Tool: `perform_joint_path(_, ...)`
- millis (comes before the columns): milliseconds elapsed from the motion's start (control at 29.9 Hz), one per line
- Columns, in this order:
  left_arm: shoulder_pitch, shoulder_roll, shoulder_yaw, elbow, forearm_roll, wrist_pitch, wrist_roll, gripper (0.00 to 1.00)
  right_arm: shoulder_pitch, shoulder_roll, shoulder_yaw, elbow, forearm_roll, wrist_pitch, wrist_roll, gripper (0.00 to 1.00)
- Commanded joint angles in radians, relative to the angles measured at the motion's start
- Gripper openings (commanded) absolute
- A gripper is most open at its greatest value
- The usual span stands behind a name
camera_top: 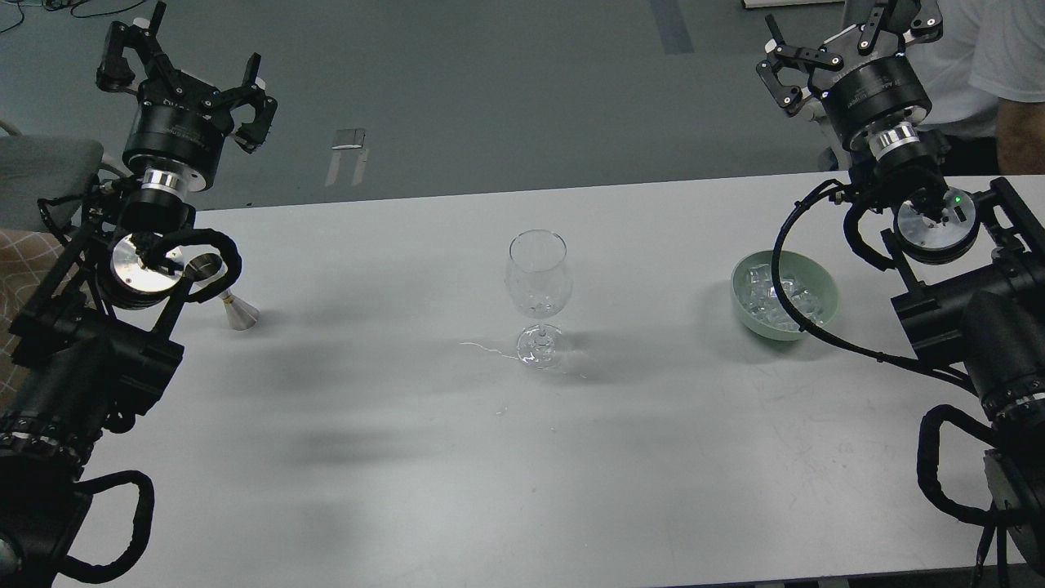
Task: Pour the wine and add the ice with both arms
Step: 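Lower the left gripper toward the small metal cup near it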
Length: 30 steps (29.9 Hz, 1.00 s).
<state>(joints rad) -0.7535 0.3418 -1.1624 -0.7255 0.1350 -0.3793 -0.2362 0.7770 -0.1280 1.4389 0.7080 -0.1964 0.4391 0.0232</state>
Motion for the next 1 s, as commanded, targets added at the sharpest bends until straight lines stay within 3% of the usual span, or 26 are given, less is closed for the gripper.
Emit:
perform_joint_path(0,-0.006,0.002,0.003,0.0,0.0,0.0,0.0,0.98,-0.001,0.002,0.0,0.002,0.0,0.001,0.0,1.0)
perform_joint_path(501,0.017,0.002,0.004,-0.031,0.0,-0.004,0.0,0.98,0.004,0.001,-0.003,0.002,0.002,0.004,0.0,1.0)
perform_joint_path(769,0.109,0.025,-0.005,-0.215,-0.028,0.022,-0.002,0.98,-0.013,-0.038,-0.002,0.014,0.005,0.006,0.0,1.0)
perform_joint_path(969,0.265,0.127,-0.017,-0.391,-0.081,0.034,0.0,0.98,-0.03,-0.042,0.0,0.018,0.005,0.006,0.0,1.0)
